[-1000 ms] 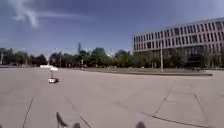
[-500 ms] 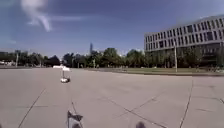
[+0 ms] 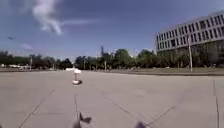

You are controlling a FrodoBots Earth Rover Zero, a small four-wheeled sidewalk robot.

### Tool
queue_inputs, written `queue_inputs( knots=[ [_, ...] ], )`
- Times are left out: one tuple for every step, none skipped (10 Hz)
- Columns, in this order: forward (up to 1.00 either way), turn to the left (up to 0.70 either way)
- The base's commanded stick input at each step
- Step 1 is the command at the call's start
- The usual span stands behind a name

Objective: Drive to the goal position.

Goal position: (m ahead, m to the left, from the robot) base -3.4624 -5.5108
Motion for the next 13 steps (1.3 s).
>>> queue_inputs(
  knots=[
    [0.70,0.26],
    [0.70,0.26],
    [0.70,0.26],
    [0.70,0.26],
    [0.70,0.26],
    [0.70,0.26],
    [0.70,0.26],
    [0.70,0.26],
    [0.70,0.26],
    [0.70,0.26],
    [0.70,0.26],
    [0.70,0.23],
    [0.70,0.12]
  ],
)
